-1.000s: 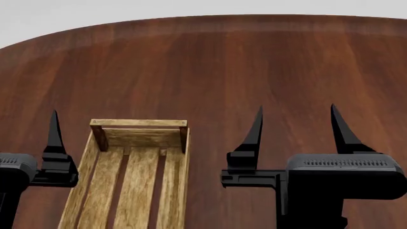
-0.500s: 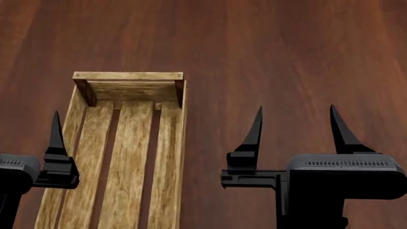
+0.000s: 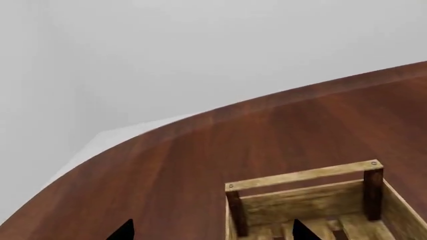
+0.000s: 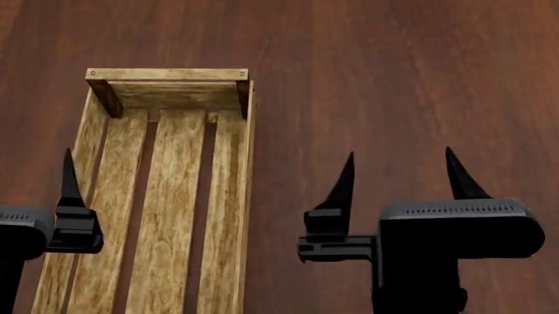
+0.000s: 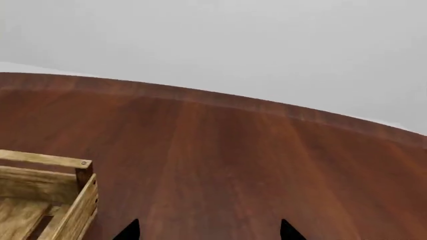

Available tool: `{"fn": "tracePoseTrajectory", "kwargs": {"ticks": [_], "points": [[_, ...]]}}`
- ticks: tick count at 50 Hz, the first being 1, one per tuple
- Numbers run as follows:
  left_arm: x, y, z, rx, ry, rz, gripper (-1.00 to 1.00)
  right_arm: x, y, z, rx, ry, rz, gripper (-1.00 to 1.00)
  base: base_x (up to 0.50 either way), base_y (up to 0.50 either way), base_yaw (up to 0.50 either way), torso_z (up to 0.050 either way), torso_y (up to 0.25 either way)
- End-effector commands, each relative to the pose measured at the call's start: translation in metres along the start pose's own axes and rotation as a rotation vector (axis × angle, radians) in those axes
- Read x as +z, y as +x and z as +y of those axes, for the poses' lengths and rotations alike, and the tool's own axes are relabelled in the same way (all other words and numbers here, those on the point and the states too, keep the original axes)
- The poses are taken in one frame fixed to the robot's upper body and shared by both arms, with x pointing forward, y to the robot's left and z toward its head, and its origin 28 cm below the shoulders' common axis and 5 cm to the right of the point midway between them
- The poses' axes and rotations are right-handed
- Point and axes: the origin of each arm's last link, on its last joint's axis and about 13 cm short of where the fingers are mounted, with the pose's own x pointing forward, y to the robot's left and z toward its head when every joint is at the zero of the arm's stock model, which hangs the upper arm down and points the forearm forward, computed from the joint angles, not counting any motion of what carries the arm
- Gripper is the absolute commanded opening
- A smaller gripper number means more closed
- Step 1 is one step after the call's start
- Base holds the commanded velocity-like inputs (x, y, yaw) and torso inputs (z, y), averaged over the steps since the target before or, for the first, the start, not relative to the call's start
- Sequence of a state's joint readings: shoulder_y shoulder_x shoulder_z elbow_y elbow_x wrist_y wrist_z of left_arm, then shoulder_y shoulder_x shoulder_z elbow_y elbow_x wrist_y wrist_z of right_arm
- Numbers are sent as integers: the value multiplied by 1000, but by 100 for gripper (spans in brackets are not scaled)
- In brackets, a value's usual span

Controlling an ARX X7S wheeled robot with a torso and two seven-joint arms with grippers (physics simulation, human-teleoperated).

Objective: Stack the left bowl on the right bowl and place them in the tray.

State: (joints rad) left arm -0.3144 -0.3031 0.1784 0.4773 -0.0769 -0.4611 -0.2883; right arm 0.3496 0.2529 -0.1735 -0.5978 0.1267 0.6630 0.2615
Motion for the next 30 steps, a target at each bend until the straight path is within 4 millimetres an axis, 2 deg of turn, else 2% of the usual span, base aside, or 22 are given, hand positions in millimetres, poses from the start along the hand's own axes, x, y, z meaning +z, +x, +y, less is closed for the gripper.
{"fn": "tracePoseTrajectory", "kwargs": {"ticks": [1, 5, 14, 30], "points": [[2, 1, 1, 20, 21, -4, 100, 22, -7, 0, 2, -77, 70, 100, 0, 0, 0, 0, 0], [2, 0, 1, 12, 24, -2, 100, 37, -13, 0, 9, -116, 83, 100, 0, 0, 0, 0, 0], [3, -2, 1, -12, 25, -10, 100, 56, -29, -1, 32, -137, 139, 100, 0, 0, 0, 0, 0], [5, -3, 2, -32, 18, -21, 100, 50, -55, -4, 104, -63, 286, 100, 0, 0, 0, 0, 0]]}}
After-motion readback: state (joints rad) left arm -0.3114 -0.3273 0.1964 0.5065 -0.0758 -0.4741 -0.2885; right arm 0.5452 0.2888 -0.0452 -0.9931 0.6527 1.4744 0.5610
